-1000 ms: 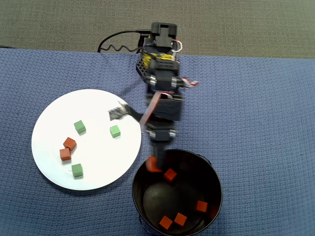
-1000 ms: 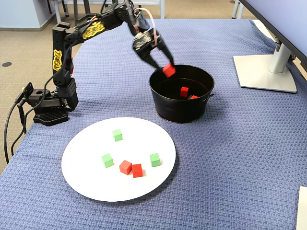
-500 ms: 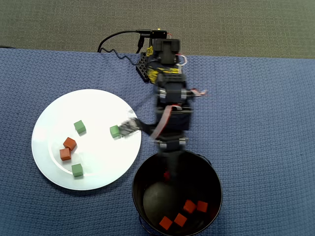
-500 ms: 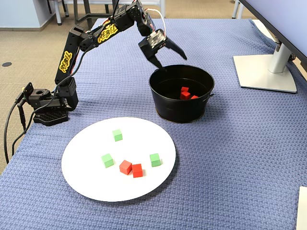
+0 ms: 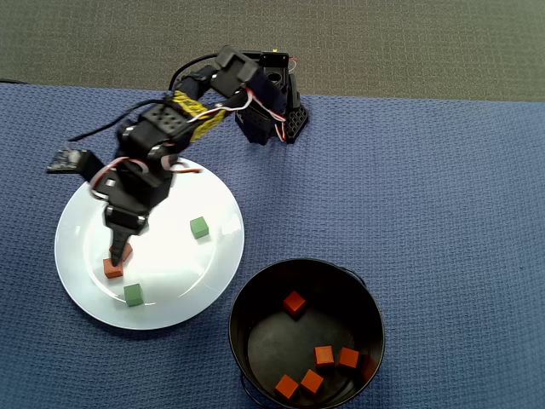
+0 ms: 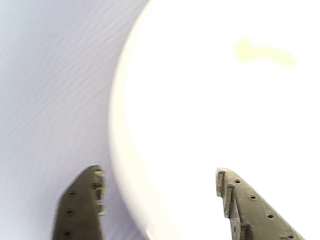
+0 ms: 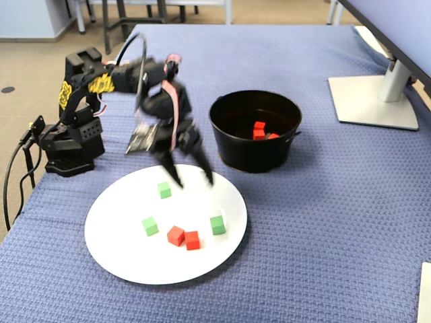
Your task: Pick up the red cubes from the white plate and place them in the black recipient
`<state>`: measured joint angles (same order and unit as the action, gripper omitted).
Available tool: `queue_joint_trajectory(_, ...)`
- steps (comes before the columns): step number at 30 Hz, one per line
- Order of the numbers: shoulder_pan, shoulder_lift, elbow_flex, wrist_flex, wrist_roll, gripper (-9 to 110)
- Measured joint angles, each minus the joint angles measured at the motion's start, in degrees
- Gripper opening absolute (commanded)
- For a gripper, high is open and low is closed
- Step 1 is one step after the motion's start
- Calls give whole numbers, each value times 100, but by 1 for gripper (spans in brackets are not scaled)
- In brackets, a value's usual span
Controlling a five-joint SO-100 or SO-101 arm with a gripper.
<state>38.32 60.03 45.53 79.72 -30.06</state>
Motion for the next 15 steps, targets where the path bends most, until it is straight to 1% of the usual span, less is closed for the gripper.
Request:
queue_joint_trajectory(6, 334, -809, -26, 9, -360, 20)
queue_joint_trajectory(15, 396, -1644, -782, 448, -554, 19)
